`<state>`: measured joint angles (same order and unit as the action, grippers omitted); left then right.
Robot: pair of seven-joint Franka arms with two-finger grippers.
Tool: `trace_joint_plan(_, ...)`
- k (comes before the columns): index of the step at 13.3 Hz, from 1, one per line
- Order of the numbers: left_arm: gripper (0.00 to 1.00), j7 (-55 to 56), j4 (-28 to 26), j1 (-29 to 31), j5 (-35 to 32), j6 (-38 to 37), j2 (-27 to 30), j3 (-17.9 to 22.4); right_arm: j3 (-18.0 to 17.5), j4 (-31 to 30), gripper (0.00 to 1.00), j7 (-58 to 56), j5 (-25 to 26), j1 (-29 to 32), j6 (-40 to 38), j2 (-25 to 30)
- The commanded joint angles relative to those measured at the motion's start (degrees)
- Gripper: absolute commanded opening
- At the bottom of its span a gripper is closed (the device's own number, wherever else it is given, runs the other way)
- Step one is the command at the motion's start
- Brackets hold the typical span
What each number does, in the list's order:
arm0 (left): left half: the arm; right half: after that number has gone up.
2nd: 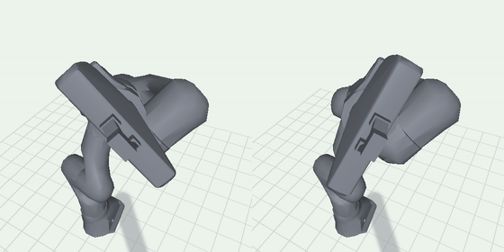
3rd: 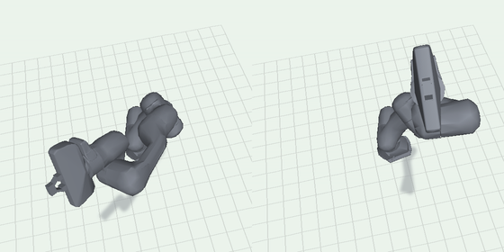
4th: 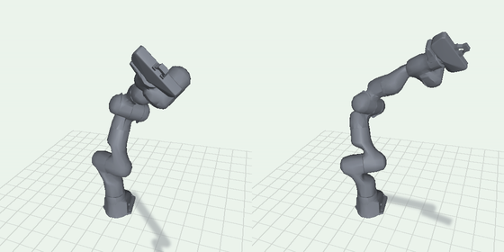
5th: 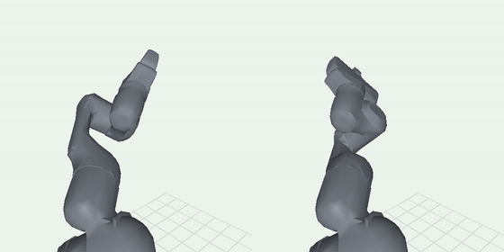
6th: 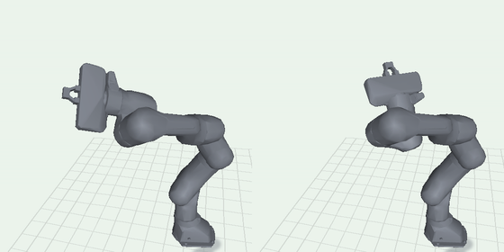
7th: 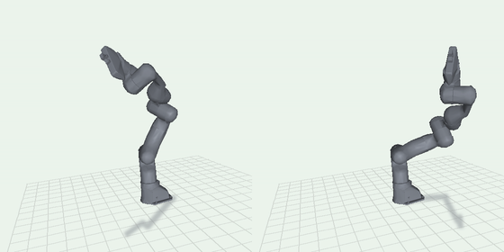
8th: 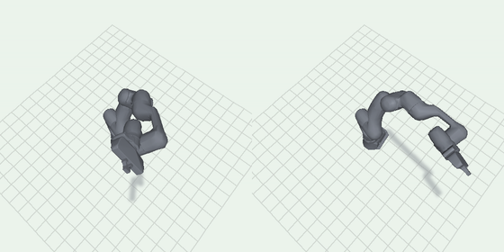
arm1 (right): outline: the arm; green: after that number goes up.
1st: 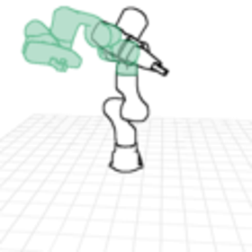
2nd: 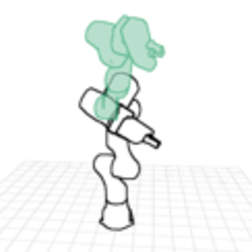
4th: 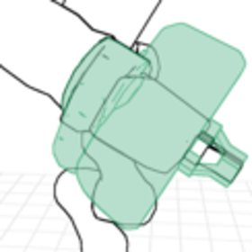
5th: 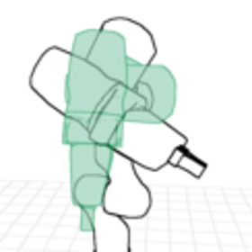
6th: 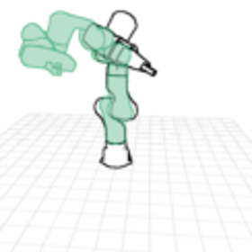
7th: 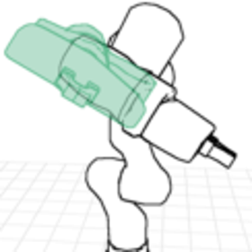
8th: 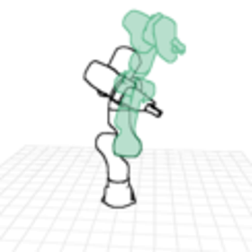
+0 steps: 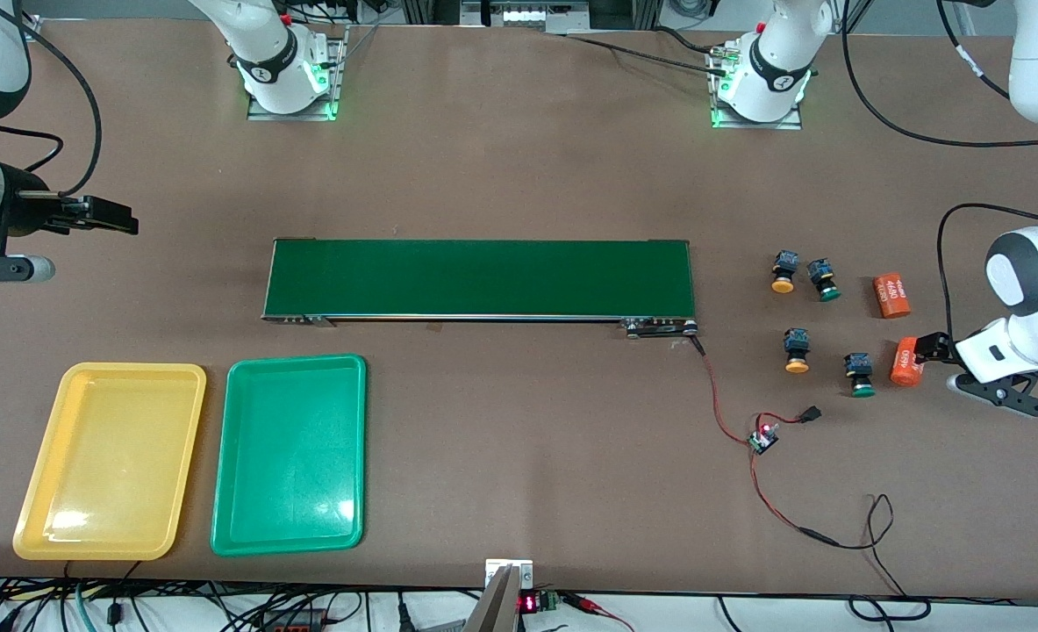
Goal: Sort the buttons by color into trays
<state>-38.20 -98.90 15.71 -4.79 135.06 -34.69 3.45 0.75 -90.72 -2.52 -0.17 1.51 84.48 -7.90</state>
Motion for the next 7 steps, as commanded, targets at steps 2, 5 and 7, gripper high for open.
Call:
trace_joint_plan(2, 1.0, -2.05, -4.01, 1.69, -0.92, 4.34, -0.21, -1.16, -0.31, 0.37, 1.0, -0.47, -0.19, 0.51, -0.81, 0.08)
trace_joint_plan(5, 1.0, -2.14, -4.99, 1.69, -0.66, 4.16, 0.41, -1.68, -0.31, 0.37, 1.0, -0.47, -0.45, 0.51, -0.81, -0.01)
trace_joint_plan(7, 1.0, -2.05, -5.07, 1.69, -0.66, 3.64, 0.76, -1.78, -0.31, 0.37, 1.0, -0.47, -0.36, 0.51, -0.81, -0.01)
